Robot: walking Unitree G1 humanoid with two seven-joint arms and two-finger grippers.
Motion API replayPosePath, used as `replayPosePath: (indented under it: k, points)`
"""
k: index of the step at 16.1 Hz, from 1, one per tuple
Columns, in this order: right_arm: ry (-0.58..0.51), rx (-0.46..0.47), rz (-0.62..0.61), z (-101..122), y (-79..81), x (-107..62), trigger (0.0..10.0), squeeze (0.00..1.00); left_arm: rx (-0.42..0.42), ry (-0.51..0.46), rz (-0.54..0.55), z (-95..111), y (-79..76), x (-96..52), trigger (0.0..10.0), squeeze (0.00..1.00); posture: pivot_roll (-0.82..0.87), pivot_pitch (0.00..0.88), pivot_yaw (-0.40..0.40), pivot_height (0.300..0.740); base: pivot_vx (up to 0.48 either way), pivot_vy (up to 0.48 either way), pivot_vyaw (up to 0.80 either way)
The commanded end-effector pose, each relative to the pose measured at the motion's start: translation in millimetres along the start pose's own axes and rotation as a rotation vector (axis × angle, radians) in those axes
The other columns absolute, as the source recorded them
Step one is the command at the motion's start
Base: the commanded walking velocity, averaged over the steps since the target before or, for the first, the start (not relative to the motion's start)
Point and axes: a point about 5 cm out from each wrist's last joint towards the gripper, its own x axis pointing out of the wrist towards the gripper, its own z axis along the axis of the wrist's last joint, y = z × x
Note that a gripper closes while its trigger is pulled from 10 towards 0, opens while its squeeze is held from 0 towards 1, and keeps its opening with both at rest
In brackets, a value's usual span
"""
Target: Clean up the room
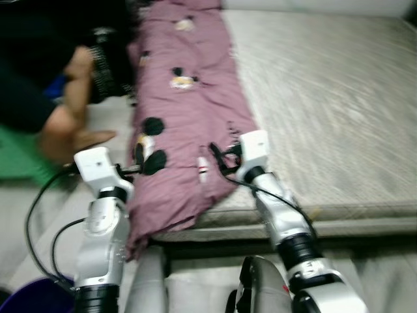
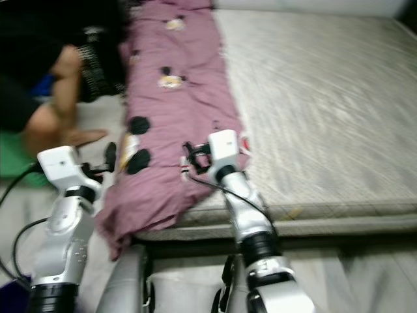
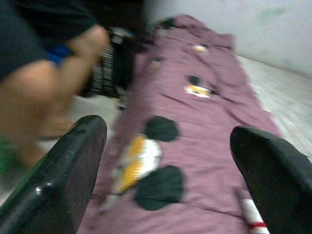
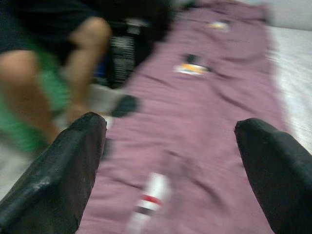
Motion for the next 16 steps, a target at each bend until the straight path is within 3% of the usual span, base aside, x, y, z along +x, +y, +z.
replayPosePath:
  k: [1, 3, 10, 16]
  points:
    - [0.015, -0.009, -0.025, -2.5, -9.0, -1.5, 10.0, 0.00, -0.002, 0.018, -0.011, -3.3, -4.9, 0.1, 10.0, 0.00, 0.06, 0.099, -0.034, 0.622, 0.000, 0.000, 0.00]
    - [0.035, -0.011, -0.020, -6.1, -9.4, -1.5, 10.0, 0.00, -0.003, 0.029, -0.007, -6.4, -4.6, -0.6, 10.0, 0.00, 0.06, 0.099, -0.034, 0.622, 0.000, 0.000, 0.00]
    - [0.056, -0.001, -0.013, -10.3, -8.7, -1.0, 10.0, 0.00, 0.002, 0.035, -0.007, -7.1, -4.3, -1.0, 10.0, 0.00, 0.07, 0.096, -0.037, 0.538, 0.000, 0.000, 0.00]
    - [0.077, 0.013, 0.016, -10.8, -1.6, 3.6, 10.0, 0.00, 0.023, 0.033, 0.017, -4.2, 3.3, -12.1, 10.0, 0.00, 0.12, 0.125, -0.042, 0.533, 0.000, 0.000, 0.00]
